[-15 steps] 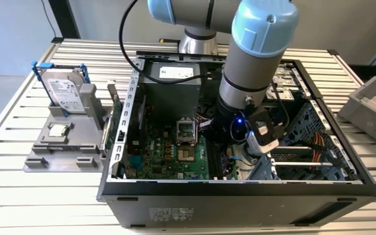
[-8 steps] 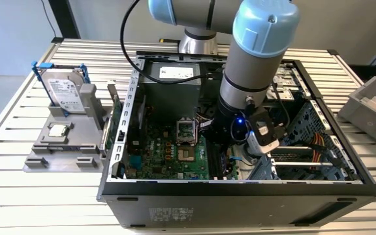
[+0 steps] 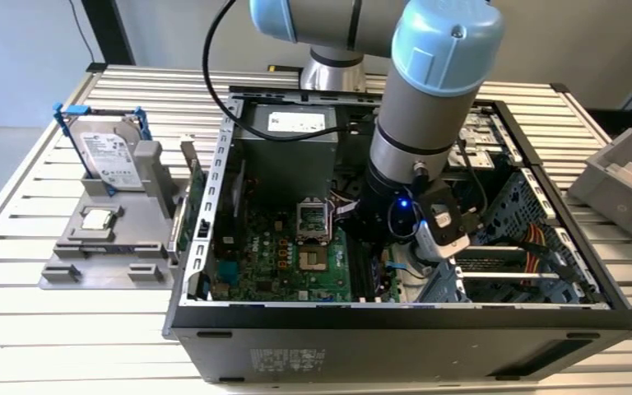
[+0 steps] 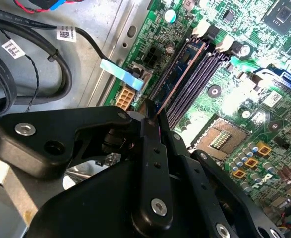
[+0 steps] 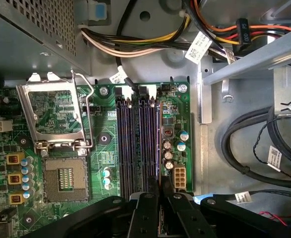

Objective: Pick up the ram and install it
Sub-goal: 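Insert the ram into the slot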

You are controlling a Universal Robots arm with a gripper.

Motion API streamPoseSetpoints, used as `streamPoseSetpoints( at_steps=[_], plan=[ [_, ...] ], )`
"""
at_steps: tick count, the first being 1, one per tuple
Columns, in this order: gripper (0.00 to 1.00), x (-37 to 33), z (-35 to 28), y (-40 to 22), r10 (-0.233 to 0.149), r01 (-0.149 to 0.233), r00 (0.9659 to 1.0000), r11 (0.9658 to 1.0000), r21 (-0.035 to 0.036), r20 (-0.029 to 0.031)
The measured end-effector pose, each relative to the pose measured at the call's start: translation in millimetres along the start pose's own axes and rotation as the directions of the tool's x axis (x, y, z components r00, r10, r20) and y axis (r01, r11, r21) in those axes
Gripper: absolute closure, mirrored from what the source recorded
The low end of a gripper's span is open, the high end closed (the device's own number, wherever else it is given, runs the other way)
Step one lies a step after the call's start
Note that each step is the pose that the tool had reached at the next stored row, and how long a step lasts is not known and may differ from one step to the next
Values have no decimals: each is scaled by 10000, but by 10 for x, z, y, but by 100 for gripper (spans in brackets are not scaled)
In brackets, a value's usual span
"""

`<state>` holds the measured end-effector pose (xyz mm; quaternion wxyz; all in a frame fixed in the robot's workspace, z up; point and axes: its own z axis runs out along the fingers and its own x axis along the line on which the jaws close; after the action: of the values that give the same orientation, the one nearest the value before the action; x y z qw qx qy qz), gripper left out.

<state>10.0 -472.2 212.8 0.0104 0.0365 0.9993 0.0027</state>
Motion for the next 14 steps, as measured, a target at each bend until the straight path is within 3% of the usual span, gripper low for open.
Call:
streamPoseSetpoints(
  at_steps=[14],
  plan=[
    [100,3,-8,0,-285,285,9996,9996,-8,-3]
  ],
)
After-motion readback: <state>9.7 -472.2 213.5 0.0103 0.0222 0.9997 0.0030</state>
